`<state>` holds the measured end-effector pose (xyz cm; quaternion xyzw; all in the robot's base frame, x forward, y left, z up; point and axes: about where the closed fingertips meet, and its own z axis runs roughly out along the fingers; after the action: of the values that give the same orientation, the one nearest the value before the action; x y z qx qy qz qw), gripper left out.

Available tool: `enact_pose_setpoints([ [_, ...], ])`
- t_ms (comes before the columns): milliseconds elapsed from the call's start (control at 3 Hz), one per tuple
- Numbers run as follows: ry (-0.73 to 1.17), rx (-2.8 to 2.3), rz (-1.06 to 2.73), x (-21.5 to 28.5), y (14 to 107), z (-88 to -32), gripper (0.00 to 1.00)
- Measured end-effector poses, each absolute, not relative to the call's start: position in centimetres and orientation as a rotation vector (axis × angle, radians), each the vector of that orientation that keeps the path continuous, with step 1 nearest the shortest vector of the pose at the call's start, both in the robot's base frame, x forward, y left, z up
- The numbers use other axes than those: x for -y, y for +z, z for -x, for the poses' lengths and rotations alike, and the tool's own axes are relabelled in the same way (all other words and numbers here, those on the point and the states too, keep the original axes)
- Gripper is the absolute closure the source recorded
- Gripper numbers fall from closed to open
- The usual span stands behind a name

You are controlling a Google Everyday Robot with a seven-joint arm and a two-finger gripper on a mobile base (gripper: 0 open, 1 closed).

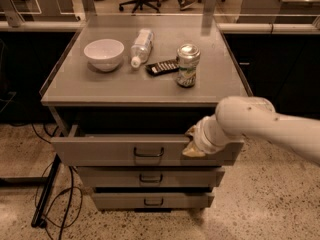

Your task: Open top drawer

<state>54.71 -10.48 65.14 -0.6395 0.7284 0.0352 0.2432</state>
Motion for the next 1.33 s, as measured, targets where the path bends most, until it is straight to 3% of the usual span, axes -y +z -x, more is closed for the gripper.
enact_pose_setpoints([
  [1000, 0.097, -1.993, 1.744, 10.59, 65.26, -54.29, 0.28],
  [1333, 0.097, -1.992, 1.744, 10.59, 65.26, -54.29, 0.00],
])
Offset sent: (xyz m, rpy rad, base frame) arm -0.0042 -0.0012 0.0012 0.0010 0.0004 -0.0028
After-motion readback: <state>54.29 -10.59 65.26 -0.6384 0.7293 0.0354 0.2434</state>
